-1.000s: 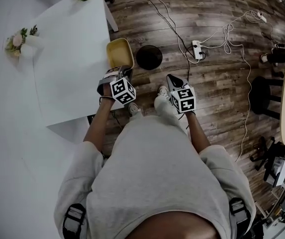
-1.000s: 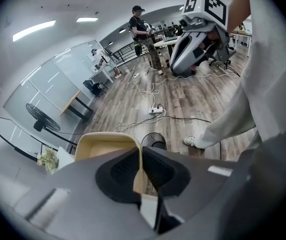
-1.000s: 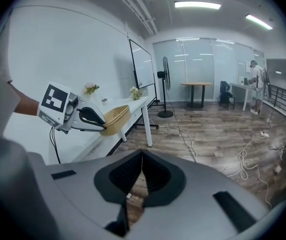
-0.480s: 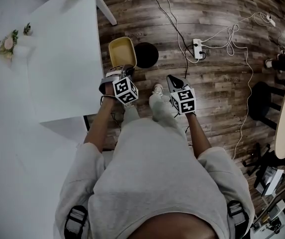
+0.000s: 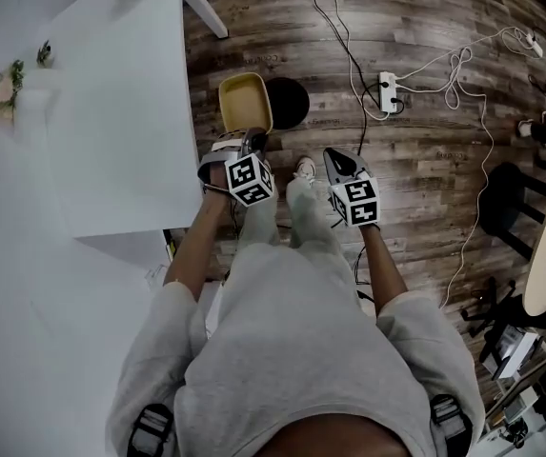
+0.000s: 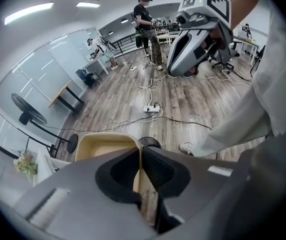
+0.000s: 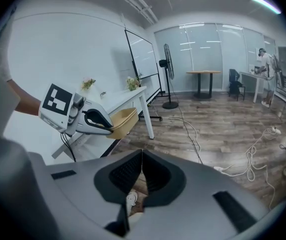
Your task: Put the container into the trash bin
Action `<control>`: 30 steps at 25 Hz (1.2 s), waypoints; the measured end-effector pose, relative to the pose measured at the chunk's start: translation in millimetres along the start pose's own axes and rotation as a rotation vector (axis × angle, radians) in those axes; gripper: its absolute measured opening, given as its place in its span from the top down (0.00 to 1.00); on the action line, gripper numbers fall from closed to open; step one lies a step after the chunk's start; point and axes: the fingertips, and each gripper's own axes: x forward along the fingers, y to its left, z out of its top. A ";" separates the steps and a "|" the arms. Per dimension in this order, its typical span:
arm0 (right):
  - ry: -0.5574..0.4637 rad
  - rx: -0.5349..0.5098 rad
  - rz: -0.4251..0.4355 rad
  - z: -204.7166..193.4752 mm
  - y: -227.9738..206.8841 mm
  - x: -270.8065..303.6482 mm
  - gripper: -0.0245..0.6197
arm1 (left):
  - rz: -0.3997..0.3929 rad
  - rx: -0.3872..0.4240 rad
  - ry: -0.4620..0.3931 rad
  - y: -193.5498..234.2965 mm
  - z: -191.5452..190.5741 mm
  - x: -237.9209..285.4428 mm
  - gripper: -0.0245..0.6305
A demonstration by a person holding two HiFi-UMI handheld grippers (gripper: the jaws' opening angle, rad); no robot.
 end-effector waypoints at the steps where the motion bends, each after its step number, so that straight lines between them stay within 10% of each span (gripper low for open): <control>1: 0.001 0.001 -0.004 0.9 -1.6 3.4 0.94 | -0.007 0.007 -0.006 0.0 1.0 5.0 0.91; 30: 0.081 0.061 0.000 -67.7 -6.5 96.8 0.94 | -0.153 -0.048 -0.040 -52.4 -36.2 123.4 0.91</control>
